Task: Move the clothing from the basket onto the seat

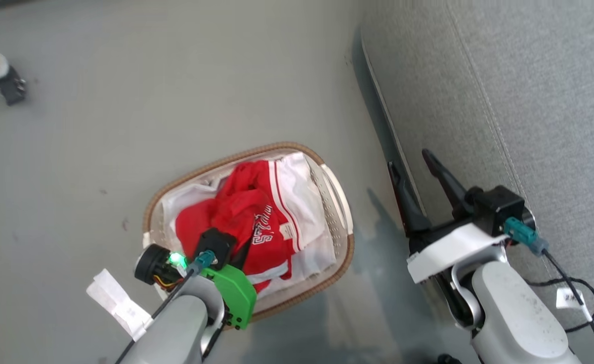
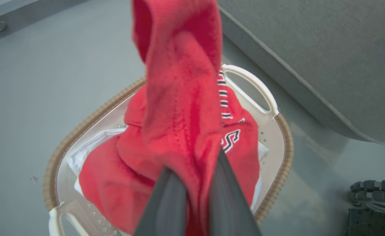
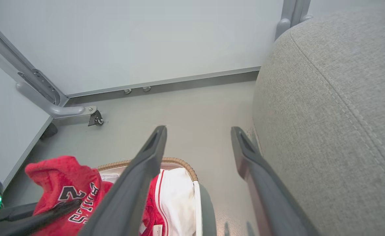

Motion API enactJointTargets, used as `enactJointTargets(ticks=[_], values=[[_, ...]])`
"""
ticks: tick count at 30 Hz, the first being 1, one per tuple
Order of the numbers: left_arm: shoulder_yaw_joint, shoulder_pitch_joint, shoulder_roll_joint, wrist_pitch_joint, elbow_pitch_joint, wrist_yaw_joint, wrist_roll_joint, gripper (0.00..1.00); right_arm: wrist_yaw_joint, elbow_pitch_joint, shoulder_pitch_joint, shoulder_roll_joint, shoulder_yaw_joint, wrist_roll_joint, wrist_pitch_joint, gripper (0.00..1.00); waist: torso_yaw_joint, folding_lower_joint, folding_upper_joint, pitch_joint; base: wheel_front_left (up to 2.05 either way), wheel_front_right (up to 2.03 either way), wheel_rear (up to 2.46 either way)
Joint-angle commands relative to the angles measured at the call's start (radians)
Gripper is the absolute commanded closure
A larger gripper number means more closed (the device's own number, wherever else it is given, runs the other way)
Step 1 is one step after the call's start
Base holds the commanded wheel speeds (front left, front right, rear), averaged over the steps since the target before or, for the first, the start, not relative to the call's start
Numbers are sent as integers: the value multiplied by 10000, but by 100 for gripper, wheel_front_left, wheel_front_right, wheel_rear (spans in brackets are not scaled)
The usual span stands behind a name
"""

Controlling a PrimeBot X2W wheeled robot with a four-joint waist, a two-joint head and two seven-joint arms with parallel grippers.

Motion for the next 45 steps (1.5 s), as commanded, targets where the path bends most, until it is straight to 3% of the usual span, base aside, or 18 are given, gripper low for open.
enactJointTargets(ticks=[1, 18, 33, 38, 45], values=[[79, 257, -46, -7, -209, 4, -14, 100, -6, 61, 224, -114, 18, 49, -17, 0, 646, 0, -1, -969, 0, 0, 0], [1023, 1958, -250, -7, -3499, 4, -389, 100, -6, 537, 1955, -227, 299, 200, -17, 0, 1259, 0, -1, -3606, 0, 0, 0], [1673, 2394, -363, -7, -5984, 4, -857, 100, -7, 498, 2706, -156, 902, 577, -17, 0, 1293, 0, -1, -4818, 0, 0, 0], [1515, 2296, -391, -6, -6223, 3, -777, 100, -7, -166, 2020, -475, 1816, 1045, -17, 0, 1421, 0, -1, -4678, 0, 0, 0], [1077, 2048, -416, -6, -6339, 3, -813, 100, -7, -492, 89, -1509, 3885, 1486, -17, 0, 1667, 0, -1, -4483, 0, 0, 0]])
